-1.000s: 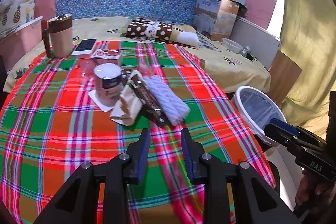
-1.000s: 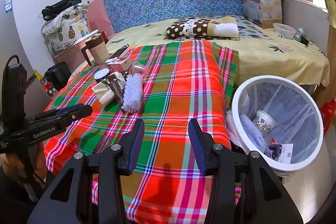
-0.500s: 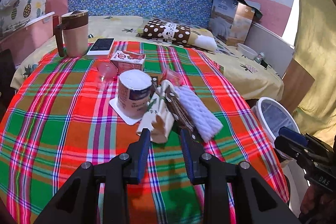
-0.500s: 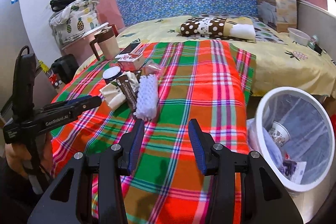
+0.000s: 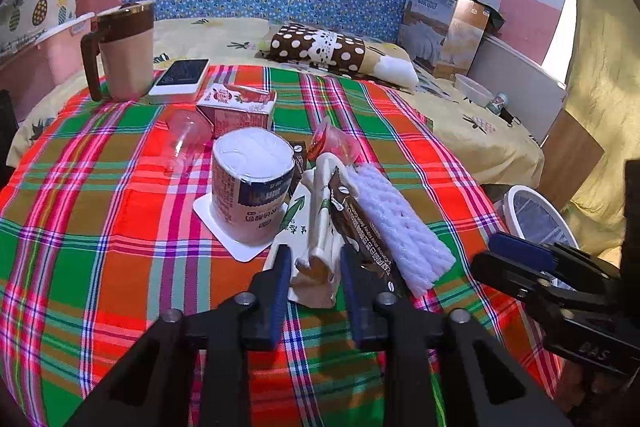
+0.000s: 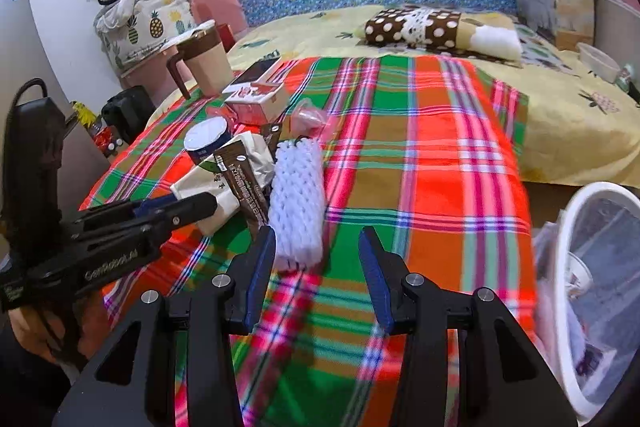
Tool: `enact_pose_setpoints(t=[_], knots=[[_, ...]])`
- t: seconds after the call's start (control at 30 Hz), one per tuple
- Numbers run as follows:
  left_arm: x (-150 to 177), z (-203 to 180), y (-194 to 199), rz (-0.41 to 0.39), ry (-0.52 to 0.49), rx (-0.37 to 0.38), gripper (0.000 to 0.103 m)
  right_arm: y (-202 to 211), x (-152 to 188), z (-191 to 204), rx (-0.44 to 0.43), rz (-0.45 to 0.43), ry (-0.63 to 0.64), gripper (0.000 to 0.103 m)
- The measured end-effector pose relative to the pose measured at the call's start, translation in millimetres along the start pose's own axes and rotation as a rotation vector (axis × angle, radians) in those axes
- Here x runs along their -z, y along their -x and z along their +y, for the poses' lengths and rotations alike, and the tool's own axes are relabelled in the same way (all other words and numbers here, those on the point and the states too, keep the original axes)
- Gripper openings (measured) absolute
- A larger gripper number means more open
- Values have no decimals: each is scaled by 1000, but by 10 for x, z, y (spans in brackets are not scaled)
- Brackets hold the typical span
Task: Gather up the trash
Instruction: 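Grasp a white foam net with the right tool while the left tool grasps a white paper bag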
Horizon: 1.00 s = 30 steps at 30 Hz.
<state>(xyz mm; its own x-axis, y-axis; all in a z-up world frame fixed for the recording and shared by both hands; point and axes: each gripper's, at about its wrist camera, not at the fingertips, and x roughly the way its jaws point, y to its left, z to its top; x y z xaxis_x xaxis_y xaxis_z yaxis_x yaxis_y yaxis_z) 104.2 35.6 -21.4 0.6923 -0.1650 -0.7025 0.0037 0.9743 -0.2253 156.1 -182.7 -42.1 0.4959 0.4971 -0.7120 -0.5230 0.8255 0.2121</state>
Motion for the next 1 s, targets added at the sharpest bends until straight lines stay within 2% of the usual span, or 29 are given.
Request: enact_pose_setpoints(t=[0.07,0.23,1.0], knots=[[9,11,-16,5,2,8,19,-67,1,2,-13,20,-6,38],[35,17,4,4,-2,17,15,-98,34,0,-27,38,-15,15],[47,-124,647,-112,0,-21,13,528,112,-165,54,-103,-63,13]])
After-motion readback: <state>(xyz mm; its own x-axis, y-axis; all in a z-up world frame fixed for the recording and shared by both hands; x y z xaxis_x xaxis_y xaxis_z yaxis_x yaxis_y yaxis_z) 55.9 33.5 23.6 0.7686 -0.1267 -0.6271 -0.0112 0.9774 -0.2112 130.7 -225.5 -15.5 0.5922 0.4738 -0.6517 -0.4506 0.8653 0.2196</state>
